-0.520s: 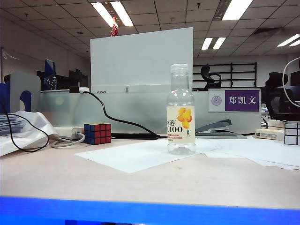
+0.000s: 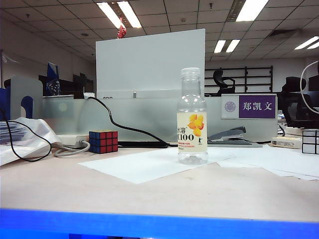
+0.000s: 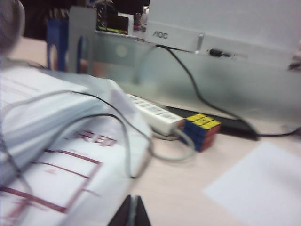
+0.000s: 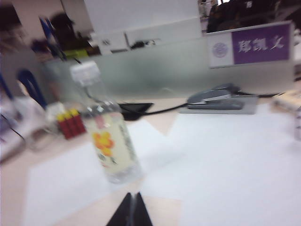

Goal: Flip the plastic bottle upside down.

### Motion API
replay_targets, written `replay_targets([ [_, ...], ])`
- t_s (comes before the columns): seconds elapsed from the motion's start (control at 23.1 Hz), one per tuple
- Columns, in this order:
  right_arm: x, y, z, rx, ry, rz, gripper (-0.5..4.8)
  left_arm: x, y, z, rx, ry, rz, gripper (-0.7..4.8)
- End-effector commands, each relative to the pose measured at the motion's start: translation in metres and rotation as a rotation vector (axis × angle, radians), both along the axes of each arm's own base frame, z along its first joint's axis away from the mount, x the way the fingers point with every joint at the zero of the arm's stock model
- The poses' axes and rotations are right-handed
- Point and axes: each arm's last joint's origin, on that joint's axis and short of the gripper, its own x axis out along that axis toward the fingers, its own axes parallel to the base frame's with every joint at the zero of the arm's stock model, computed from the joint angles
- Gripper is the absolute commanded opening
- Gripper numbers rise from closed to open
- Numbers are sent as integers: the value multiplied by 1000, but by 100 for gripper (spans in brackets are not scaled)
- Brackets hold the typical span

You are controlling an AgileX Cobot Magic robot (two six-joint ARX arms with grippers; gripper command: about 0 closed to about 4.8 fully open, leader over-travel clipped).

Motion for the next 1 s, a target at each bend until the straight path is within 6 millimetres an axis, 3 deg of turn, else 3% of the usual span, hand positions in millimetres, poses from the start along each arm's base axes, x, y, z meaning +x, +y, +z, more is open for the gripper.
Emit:
replay_targets([
  [0.04,-1,3,5,87,-43,51,-6,-2,-8,2,-26,-13,-266,-6],
  [0.22,-1,15,9,51,-86,157,-5,-5,-13,12,13,-112,-485,-3],
  [0.35,5,30,12,-28,-125,274,16,-8,-14,21,25,-204,-522,4],
  [0.43,16,41,13,-187,-126,254,54,-7,-14,19,17,-179,-522,51],
  [0.56,45,60,13,-374,-37,195,75,-6,-14,12,2,-102,-521,57],
  [0.69,85,80,17,-356,-88,189,424,-6,-14,11,2,-101,-521,57],
  [0.74,106,90,15,-353,-96,195,479,-6,-14,11,6,-104,-515,58],
  [1.0,168,122,5,-355,-54,280,479,-5,-14,12,21,-110,-491,63],
])
